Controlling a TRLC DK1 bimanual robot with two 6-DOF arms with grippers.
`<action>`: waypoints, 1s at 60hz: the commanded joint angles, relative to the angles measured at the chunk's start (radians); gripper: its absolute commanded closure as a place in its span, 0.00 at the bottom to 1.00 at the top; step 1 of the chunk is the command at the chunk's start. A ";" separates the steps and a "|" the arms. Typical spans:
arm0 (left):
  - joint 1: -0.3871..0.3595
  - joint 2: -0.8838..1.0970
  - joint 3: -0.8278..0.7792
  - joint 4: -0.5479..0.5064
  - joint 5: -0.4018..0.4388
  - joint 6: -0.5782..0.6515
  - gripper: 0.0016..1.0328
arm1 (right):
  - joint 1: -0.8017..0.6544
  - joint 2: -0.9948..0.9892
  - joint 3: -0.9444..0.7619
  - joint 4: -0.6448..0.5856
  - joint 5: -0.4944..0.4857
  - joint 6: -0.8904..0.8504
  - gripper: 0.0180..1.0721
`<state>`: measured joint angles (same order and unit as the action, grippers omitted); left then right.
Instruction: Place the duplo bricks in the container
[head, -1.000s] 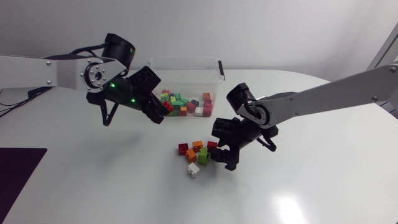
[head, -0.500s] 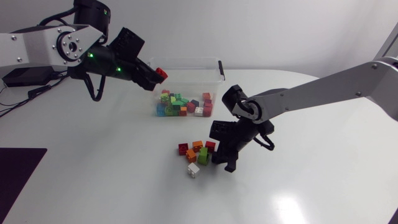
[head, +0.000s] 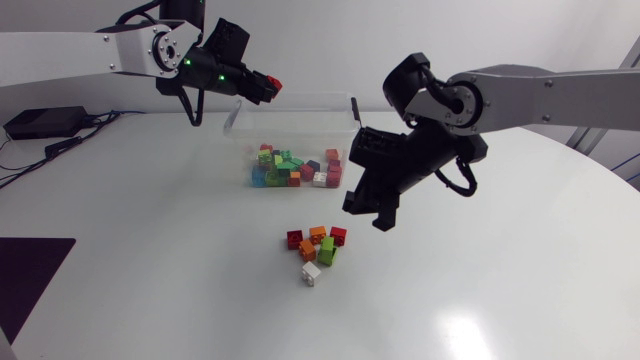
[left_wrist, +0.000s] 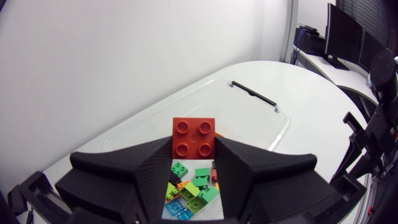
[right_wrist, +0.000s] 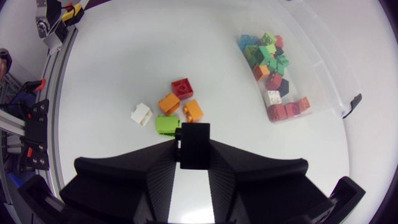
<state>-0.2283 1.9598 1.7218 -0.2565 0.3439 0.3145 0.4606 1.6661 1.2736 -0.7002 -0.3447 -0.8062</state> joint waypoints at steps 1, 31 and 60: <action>0.018 0.048 0.071 -0.006 -0.013 -0.031 0.62 | -0.008 -0.011 0.049 -0.016 -0.010 0.030 0.81; 0.023 -0.091 0.177 -0.334 -0.060 0.024 0.04 | -0.017 0.169 0.408 0.202 0.006 0.311 0.81; 0.009 -0.483 -0.321 -0.309 -0.023 0.181 0.04 | -0.017 0.458 0.676 0.380 0.088 0.460 0.80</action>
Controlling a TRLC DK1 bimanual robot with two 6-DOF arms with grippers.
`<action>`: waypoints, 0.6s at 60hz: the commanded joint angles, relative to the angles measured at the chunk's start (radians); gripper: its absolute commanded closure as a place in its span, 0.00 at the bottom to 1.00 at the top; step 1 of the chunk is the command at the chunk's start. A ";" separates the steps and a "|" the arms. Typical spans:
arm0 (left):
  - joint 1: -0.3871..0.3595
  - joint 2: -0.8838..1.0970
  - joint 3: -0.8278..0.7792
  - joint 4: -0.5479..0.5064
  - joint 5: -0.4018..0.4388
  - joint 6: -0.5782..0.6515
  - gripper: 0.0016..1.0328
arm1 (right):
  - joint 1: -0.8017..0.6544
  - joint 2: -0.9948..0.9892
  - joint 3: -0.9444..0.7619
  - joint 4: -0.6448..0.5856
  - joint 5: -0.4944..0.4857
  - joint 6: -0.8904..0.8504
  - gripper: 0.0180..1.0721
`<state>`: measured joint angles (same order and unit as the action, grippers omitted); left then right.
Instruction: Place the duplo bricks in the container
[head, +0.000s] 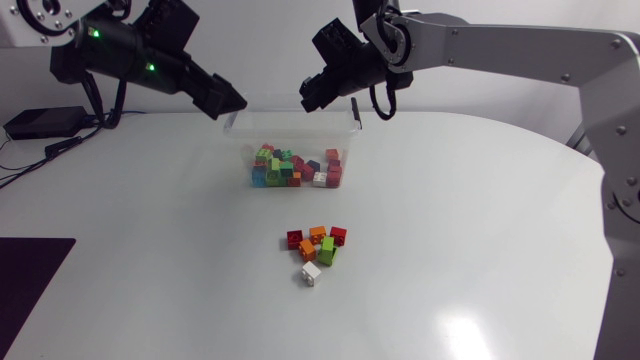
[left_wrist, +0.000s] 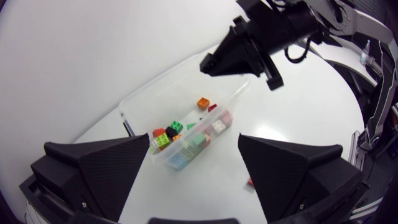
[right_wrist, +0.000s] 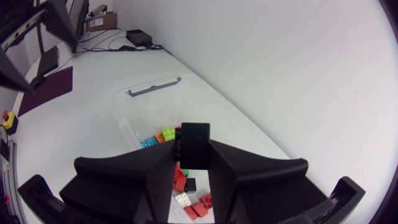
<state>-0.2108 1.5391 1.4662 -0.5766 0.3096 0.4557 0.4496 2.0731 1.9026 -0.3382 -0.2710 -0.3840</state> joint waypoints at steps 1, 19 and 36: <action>-0.012 -0.071 -0.076 0.012 0.011 0.043 0.04 | -0.005 0.061 0.055 0.018 0.021 0.039 0.79; -0.070 -0.126 -0.297 0.075 0.029 0.132 0.04 | -0.022 0.048 0.082 -0.033 0.082 0.031 0.04; -0.139 -0.036 -0.455 0.175 0.031 0.282 0.04 | -0.094 -0.280 -0.247 -0.055 -0.010 -0.038 0.04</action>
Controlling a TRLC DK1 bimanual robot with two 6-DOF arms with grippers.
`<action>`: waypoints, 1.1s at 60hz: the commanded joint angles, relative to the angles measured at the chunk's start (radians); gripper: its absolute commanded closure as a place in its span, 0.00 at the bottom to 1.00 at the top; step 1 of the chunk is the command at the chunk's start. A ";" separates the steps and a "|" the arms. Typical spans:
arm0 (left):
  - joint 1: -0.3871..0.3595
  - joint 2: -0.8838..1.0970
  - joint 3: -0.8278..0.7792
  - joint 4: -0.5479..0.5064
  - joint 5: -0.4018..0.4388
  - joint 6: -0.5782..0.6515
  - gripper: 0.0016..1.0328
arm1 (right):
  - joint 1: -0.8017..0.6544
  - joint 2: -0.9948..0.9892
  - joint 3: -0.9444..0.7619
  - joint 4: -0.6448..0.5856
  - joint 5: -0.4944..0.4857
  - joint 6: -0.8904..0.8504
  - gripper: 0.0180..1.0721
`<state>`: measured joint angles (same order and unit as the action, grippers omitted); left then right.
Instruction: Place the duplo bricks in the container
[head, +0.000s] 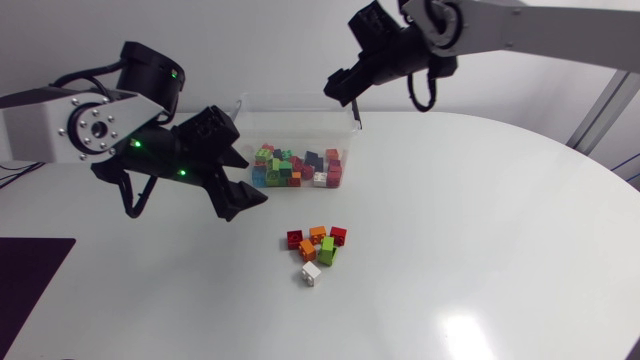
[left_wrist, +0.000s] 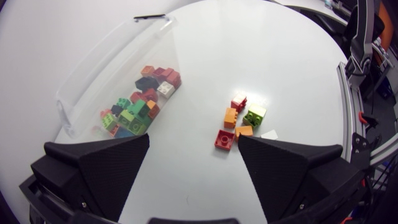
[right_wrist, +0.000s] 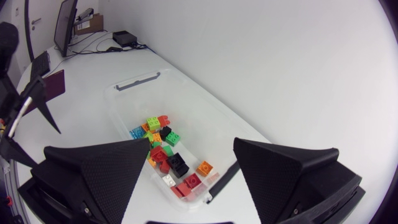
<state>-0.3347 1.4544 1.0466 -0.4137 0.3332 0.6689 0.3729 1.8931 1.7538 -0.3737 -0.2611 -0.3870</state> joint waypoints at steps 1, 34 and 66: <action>-0.020 0.058 -0.037 0.013 0.007 0.080 0.04 | -0.022 -0.118 -0.120 -0.021 -0.027 -0.043 0.04; -0.049 0.391 0.033 0.085 0.069 0.262 0.05 | 0.000 -0.390 -0.574 -0.100 -0.112 -0.170 0.04; -0.098 0.531 0.118 0.122 0.093 0.279 0.22 | 0.050 -0.325 -0.754 -0.054 -0.112 -0.216 0.05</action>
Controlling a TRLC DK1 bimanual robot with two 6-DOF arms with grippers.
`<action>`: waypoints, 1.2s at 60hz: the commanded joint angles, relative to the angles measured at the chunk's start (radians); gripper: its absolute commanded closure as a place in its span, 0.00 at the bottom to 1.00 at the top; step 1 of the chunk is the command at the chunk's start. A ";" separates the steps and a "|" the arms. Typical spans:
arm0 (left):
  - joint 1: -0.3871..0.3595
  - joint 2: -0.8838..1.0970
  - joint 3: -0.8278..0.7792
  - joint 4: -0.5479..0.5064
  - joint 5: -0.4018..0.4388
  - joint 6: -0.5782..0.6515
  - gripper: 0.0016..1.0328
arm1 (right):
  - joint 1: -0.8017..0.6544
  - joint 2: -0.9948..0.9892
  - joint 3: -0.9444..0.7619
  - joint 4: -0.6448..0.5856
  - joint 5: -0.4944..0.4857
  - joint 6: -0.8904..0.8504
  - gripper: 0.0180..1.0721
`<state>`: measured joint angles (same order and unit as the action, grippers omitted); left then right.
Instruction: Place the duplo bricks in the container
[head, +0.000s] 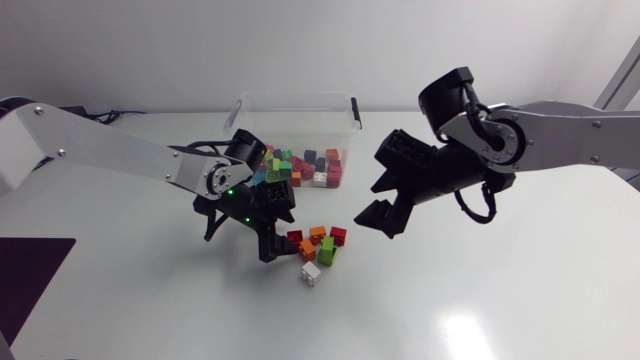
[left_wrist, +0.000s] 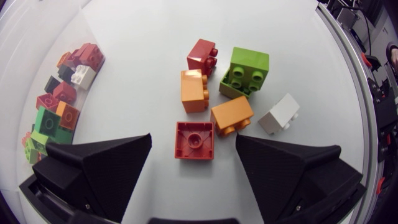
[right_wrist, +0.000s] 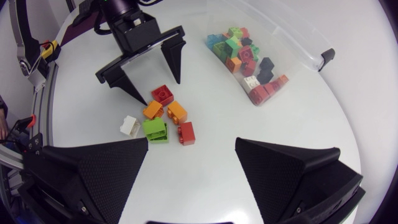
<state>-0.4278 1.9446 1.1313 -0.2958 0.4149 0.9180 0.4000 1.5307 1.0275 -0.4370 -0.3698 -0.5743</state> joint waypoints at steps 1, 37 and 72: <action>-0.005 0.042 0.036 0.004 0.010 0.030 0.24 | 0.026 0.043 -0.027 0.009 -0.003 -0.030 0.05; -0.023 0.062 0.018 -0.039 0.002 0.079 0.71 | 0.069 0.344 0.075 0.092 0.052 -0.099 0.11; 0.087 -0.214 -0.090 -0.091 -0.002 0.124 0.71 | 0.082 0.502 0.195 0.116 0.060 -0.148 0.61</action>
<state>-0.3626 1.8015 1.0683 -0.3767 0.4110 1.0180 0.4667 1.9930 1.1992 -0.3256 -0.3134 -0.6903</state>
